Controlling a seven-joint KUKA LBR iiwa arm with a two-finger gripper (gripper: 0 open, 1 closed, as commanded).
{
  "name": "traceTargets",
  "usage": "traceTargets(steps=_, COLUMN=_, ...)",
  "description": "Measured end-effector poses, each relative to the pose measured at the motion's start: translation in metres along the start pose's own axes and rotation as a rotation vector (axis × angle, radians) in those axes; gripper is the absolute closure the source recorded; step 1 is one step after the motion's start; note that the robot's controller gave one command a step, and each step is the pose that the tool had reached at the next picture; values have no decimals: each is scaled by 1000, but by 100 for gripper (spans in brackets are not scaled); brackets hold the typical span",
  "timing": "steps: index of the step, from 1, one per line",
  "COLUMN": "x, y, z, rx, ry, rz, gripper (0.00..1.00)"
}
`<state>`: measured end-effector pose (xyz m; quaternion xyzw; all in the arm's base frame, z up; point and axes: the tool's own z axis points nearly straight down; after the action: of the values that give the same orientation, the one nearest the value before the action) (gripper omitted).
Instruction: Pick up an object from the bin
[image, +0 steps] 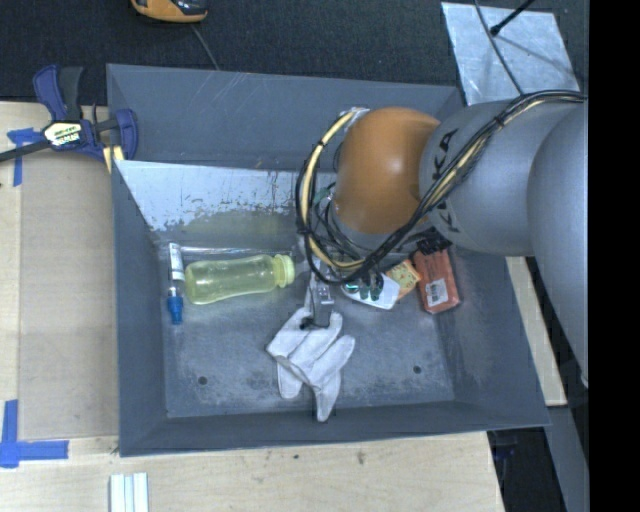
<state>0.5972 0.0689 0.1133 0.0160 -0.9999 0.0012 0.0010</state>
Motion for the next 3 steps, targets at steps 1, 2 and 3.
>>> traceTargets(steps=1, x=-2, y=2, z=-2, rx=-3, ry=-5, rz=0, gripper=0)
traceTargets(steps=2, x=-2, y=2, z=-2, rx=-3, ry=-5, rz=1, gripper=0)
traceTargets(steps=3, x=-1, y=1, z=-2, rx=-3, ry=-4, rz=-5, gripper=0)
